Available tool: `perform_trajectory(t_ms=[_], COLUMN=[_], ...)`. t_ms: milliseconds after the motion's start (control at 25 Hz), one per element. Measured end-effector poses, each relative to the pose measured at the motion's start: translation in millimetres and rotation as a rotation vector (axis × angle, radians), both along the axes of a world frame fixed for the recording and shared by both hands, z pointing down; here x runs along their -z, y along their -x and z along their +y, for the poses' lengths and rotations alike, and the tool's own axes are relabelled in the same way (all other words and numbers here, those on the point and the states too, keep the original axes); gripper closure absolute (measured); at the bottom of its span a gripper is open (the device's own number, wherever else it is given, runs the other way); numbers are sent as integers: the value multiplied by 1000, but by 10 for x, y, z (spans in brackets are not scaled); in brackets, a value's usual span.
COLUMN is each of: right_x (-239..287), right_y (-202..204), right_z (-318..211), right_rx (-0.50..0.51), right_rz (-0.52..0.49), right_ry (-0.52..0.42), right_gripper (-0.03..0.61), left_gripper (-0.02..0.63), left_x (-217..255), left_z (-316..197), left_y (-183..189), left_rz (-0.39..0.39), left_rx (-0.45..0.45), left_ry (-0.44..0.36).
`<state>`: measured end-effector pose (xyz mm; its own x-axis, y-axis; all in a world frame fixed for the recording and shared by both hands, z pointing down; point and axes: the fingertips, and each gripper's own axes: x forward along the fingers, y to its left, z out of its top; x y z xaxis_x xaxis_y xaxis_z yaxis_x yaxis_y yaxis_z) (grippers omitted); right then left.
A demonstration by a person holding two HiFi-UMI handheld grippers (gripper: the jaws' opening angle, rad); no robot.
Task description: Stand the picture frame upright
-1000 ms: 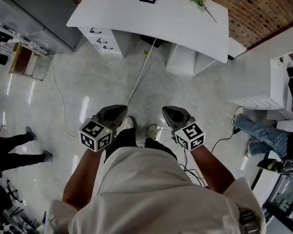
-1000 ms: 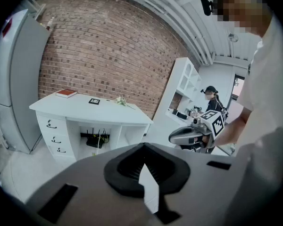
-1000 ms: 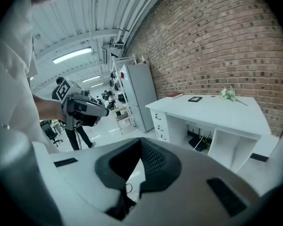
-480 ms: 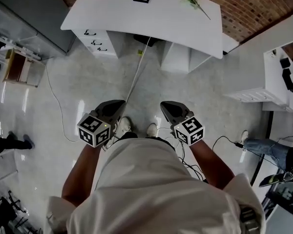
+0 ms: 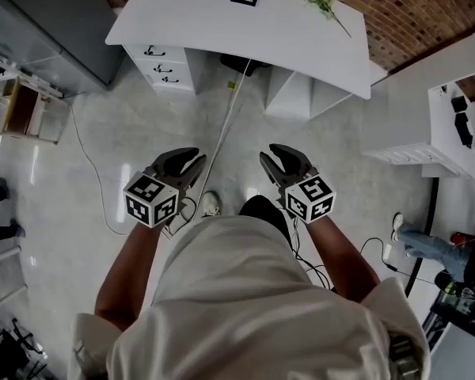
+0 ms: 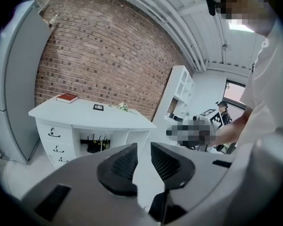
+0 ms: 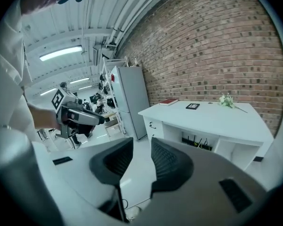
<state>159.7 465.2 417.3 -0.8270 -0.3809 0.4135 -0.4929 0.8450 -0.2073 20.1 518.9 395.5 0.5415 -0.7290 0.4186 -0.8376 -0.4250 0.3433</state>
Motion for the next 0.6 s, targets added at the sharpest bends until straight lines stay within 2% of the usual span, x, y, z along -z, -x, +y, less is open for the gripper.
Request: perform_trajectory(t_ms=[240,600], right_x=[56,-60], right_y=[206,291], right_z=[-238,-1175], right_rx=[-80,-73], right_rz=[12,21], right_ry=[-18,-9], right_gripper=[468,468], left_gripper=[528,531], left_x=[-49,-133], left_z=[-208,-1110], left_y=[323,495], left_rz=[16,18], left_rx=[-25,-4], left_ry=[6,11])
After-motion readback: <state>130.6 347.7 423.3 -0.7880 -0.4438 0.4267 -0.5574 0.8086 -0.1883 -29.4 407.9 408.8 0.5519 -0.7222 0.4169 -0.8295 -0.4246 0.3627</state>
